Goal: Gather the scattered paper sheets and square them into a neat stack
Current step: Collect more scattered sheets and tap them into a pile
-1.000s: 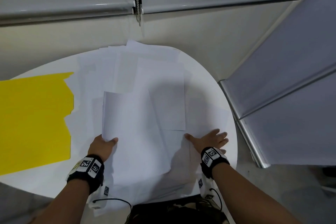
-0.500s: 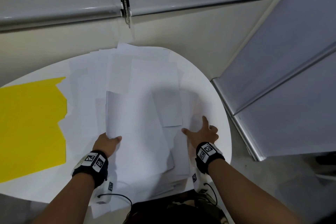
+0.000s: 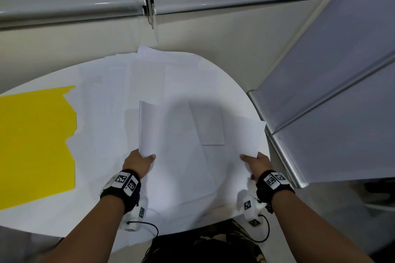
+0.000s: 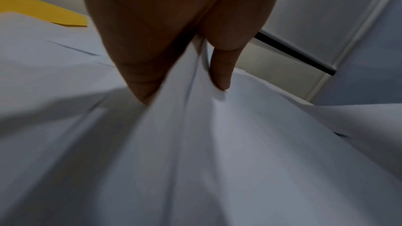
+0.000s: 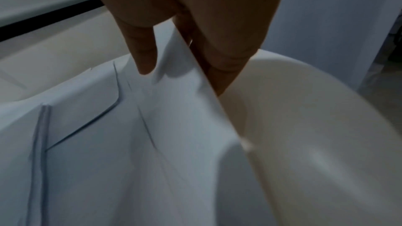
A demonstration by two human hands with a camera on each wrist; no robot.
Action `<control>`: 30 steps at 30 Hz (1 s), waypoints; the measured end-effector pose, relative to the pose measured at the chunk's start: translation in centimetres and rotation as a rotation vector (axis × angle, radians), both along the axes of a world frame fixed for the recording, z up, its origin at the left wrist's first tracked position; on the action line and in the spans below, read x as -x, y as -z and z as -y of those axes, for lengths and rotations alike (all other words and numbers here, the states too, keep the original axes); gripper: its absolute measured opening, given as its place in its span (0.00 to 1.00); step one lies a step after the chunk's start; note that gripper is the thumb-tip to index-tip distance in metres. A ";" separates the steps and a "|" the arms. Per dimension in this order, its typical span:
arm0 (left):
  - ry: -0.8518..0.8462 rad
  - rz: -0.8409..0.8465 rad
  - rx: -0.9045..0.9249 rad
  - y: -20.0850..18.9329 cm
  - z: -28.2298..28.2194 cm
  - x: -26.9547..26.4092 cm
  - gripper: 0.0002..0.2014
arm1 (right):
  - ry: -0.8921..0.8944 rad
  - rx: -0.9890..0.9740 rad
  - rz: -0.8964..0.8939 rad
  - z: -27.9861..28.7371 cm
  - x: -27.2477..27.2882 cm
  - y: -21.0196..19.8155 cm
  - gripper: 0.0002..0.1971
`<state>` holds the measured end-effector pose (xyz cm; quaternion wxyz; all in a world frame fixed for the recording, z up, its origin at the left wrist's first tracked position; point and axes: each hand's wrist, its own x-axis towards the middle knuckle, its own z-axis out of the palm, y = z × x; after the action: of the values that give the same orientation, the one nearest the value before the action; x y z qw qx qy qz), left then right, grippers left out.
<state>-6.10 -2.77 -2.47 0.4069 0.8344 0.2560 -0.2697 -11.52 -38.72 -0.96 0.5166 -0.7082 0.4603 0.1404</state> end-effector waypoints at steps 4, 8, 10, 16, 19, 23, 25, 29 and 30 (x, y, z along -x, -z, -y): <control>0.083 0.013 0.059 -0.1 1.9 -0.6 0.24 | -0.077 -0.016 -0.008 0.6 -0.1 0.7 0.16; 0.143 0.017 0.090 -0.3 2.7 -0.9 0.21 | -0.230 0.082 -0.013 0.2 -0.5 1.0 0.25; 0.123 0.023 0.080 -0.2 2.6 -0.9 0.21 | -0.283 0.140 -0.026 0.2 -0.6 1.0 0.26; 0.022 0.050 0.010 0.2 1.2 -1.2 0.20 | -0.252 0.207 0.015 1.5 -0.7 0.5 0.14; 0.003 0.047 0.004 0.4 0.7 -1.3 0.20 | -0.286 0.152 0.042 1.6 -0.9 0.5 0.15; 0.009 0.044 0.006 0.7 0.7 -1.5 0.19 | -0.395 0.174 0.005 1.1 -1.3 -0.2 0.23; 0.018 0.042 0.007 0.8 0.6 -1.5 0.19 | -0.431 0.247 -0.007 1.2 -2.0 -1.4 0.20; 0.018 0.043 0.026 1.1 0.4 -1.7 0.20 | -0.474 0.324 0.050 1.7 -3.5 -5.6 0.15; 0.016 0.044 0.032 1.1 0.4 -1.7 0.21 | -0.494 0.354 0.056 1.7 -3.7 -6.8 0.14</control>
<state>-4.41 -3.15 -3.62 0.4234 0.8355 0.2361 -0.2587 -7.79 -40.45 5.87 0.3479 -0.8813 0.2769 0.1598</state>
